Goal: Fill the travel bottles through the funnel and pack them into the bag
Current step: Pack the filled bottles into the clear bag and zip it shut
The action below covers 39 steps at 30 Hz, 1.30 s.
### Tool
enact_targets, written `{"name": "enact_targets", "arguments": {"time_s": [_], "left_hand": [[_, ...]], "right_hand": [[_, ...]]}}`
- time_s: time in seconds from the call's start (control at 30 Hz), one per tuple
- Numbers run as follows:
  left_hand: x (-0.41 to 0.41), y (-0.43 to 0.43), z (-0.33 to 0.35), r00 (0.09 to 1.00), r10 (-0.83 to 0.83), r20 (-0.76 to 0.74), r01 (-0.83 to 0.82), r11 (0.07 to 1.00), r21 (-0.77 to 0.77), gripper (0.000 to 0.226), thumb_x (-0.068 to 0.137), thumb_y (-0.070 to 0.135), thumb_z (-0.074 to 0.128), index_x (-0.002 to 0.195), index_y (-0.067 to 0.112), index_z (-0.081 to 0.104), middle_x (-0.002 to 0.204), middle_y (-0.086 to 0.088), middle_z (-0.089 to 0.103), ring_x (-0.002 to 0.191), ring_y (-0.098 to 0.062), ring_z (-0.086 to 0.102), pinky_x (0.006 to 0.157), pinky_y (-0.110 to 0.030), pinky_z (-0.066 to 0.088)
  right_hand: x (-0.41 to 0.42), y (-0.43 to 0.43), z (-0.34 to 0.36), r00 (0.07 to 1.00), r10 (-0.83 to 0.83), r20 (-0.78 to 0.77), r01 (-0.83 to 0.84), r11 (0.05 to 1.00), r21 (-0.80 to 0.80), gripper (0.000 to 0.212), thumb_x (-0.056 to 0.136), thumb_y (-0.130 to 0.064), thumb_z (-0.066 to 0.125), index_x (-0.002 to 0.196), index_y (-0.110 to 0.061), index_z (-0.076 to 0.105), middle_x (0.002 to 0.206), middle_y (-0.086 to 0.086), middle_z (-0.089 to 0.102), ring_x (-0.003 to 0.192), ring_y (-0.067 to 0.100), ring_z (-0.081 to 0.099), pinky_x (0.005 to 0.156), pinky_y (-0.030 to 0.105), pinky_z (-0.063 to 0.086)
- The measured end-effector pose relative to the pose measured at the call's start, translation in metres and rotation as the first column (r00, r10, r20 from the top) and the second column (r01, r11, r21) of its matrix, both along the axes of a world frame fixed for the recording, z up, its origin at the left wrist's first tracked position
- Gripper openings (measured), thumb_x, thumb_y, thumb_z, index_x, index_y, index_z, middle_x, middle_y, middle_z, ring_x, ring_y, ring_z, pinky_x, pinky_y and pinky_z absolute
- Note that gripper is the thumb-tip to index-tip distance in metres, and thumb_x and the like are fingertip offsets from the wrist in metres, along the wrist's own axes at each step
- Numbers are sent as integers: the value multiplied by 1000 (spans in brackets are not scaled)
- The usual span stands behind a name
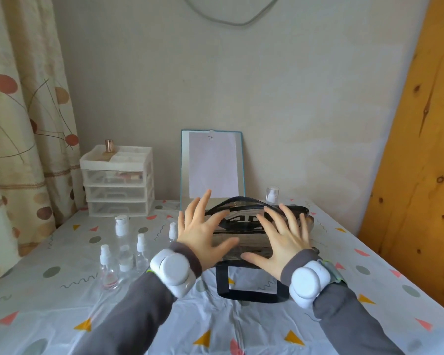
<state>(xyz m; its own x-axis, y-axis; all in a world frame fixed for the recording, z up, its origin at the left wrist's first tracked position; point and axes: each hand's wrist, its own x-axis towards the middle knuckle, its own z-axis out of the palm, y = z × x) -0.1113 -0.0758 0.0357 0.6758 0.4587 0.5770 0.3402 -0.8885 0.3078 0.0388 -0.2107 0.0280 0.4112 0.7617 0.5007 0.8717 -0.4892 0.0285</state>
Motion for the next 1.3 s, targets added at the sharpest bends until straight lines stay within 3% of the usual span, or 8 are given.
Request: {"name": "enact_targets", "arguments": {"time_s": [0.17, 0.4, 0.53, 0.63, 0.8, 1.03, 1.2, 1.3], "left_hand": [[-13, 1, -19, 957, 4, -290, 22, 996, 87, 64, 62, 69, 64, 121, 50, 45, 147, 17, -30, 138, -21, -27, 108, -58, -11], [-5, 7, -13, 972, -5, -233, 10, 1000, 20, 16, 83, 37, 63, 99, 40, 67, 150, 18, -18, 142, -23, -15, 114, -47, 8], [3, 5, -14, 999, -33, 7, 33, 999, 24, 15, 85, 23, 64, 96, 19, 73, 145, 8, -12, 142, -34, -2, 115, -38, 8], [8, -3, -8, 984, -19, 176, 7, 998, 65, 7, 79, 11, 70, 84, 10, 74, 147, -8, 9, 136, -48, 15, 110, -49, 20], [17, -1, -1, 952, -70, 299, 20, 985, 169, 11, 70, 0, 73, 74, 11, 73, 138, -33, 33, 123, -60, 30, 100, -55, 25], [27, -2, -1, 946, -129, 296, 92, 987, 135, 6, 69, 7, 77, 74, 8, 73, 131, -28, 46, 125, -53, 32, 97, -66, 33], [20, -15, -15, 957, -136, 258, 147, 989, -21, 31, 79, 39, 62, 80, 12, 75, 139, -13, 43, 136, -35, 27, 105, -60, 27], [15, -17, -18, 956, -137, 261, 149, 988, -27, 29, 84, 29, 56, 74, 9, 75, 139, -14, 42, 136, -35, 27, 103, -62, 28]], "right_hand": [[-1, -1, 2, 1000, 18, -24, -18, 999, 31, 91, 65, -89, 15, 139, -37, 27, 153, -14, 6, 138, 12, -20, 112, 52, -12], [-11, -5, 11, 998, 65, 18, -66, 994, 90, 90, 60, -92, 11, 117, -38, 57, 150, -9, 25, 142, 16, -5, 108, 50, -22], [-17, 0, 7, 931, 186, 313, -296, 889, 350, 50, 80, -64, 47, 70, -22, 72, 110, -5, 66, 119, 17, 45, 105, 53, 24], [-16, 7, 8, 907, 191, 375, -340, 857, 387, 40, 82, -54, 53, 75, -19, 72, 90, -8, 70, 97, 19, 61, 88, 38, 40], [-7, 5, 15, 940, 79, 331, -201, 914, 352, 22, 72, -42, 73, 73, -19, 69, 99, -6, 69, 109, 20, 61, 103, 51, 22], [2, 7, 22, 996, 95, 0, -91, 951, 296, 68, 81, -67, 22, 72, -20, 71, 124, -9, 60, 134, 12, 36, 115, 43, 3], [3, 5, 8, 997, 30, 69, -49, 957, 286, 64, 88, -53, 31, 58, -15, 72, 107, -8, 69, 127, 18, 47, 112, 45, 8], [0, 2, -1, 994, 21, 107, -52, 955, 294, 55, 86, -49, 39, 54, -18, 70, 105, -6, 70, 123, 20, 51, 110, 47, 11]]}}
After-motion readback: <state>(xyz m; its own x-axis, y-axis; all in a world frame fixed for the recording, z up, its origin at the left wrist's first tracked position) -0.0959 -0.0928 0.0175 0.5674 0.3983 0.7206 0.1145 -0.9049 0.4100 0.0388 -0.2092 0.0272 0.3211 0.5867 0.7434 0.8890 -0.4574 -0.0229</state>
